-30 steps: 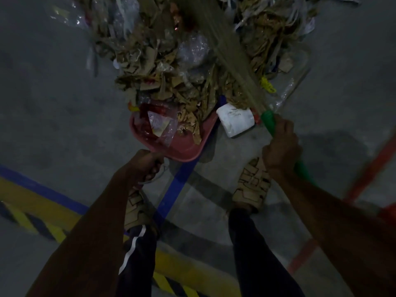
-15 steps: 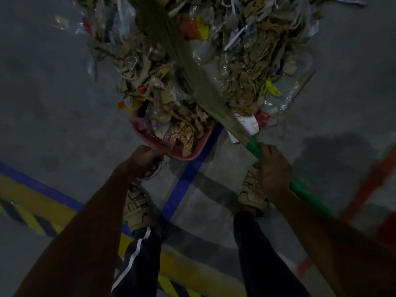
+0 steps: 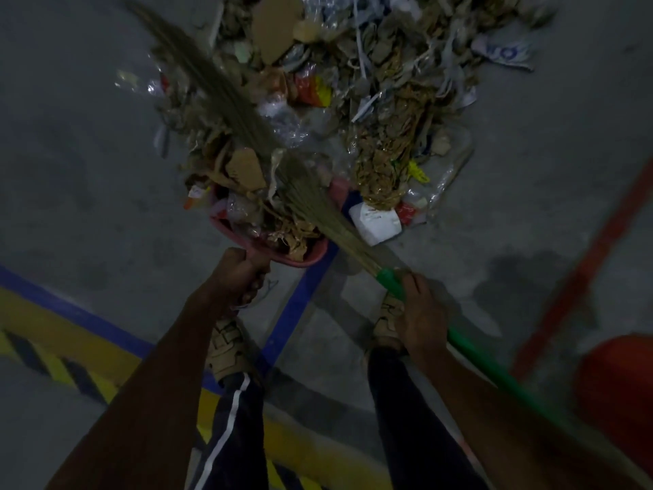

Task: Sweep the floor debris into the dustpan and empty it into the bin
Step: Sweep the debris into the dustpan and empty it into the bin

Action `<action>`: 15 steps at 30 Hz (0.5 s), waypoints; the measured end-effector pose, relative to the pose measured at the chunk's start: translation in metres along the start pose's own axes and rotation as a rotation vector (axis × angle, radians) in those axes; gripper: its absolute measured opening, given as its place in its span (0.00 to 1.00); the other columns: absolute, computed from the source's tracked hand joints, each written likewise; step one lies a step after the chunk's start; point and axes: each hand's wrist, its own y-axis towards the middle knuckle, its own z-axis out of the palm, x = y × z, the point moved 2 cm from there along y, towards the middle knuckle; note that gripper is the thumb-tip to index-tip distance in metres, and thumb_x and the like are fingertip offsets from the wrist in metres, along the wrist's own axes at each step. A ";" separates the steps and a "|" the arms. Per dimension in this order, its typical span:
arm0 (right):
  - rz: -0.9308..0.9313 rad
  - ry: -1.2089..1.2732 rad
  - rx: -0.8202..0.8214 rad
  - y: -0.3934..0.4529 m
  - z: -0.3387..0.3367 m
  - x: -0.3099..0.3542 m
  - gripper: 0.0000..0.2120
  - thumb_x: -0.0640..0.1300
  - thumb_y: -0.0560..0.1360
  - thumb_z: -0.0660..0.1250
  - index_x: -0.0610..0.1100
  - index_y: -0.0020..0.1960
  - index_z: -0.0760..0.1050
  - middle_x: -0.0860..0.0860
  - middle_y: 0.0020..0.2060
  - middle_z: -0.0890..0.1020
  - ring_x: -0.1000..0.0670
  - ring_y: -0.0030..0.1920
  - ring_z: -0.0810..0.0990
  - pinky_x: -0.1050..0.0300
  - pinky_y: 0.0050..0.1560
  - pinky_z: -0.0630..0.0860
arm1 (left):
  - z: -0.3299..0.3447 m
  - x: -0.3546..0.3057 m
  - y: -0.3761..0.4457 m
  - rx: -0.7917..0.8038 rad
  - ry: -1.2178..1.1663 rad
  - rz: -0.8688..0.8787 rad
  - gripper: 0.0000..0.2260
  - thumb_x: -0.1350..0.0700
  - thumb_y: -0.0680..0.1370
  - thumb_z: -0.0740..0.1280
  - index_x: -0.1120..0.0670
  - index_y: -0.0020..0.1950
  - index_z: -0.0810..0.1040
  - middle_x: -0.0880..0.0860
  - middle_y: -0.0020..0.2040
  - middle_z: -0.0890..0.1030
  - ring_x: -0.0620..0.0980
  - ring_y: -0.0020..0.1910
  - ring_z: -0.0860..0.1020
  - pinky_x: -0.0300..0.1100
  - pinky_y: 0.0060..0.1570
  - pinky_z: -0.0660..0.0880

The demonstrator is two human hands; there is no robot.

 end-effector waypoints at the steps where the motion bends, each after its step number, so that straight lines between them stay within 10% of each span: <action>1: 0.005 0.011 -0.003 -0.004 -0.008 0.004 0.33 0.31 0.66 0.72 0.47 0.68 0.70 0.43 0.59 0.77 0.39 0.52 0.78 0.45 0.46 0.79 | -0.004 -0.007 -0.013 -0.002 0.001 0.010 0.13 0.62 0.76 0.65 0.60 0.32 0.69 0.55 0.25 0.67 0.48 0.18 0.62 0.34 0.23 0.59; 15: 0.027 0.035 -0.142 -0.162 -0.206 0.060 0.31 0.42 0.68 0.55 0.46 0.71 0.71 0.42 0.60 0.76 0.36 0.51 0.78 0.41 0.45 0.77 | -0.045 -0.092 -0.278 0.066 0.054 0.170 0.16 0.61 0.78 0.63 0.57 0.31 0.67 0.54 0.25 0.65 0.48 0.18 0.61 0.34 0.21 0.58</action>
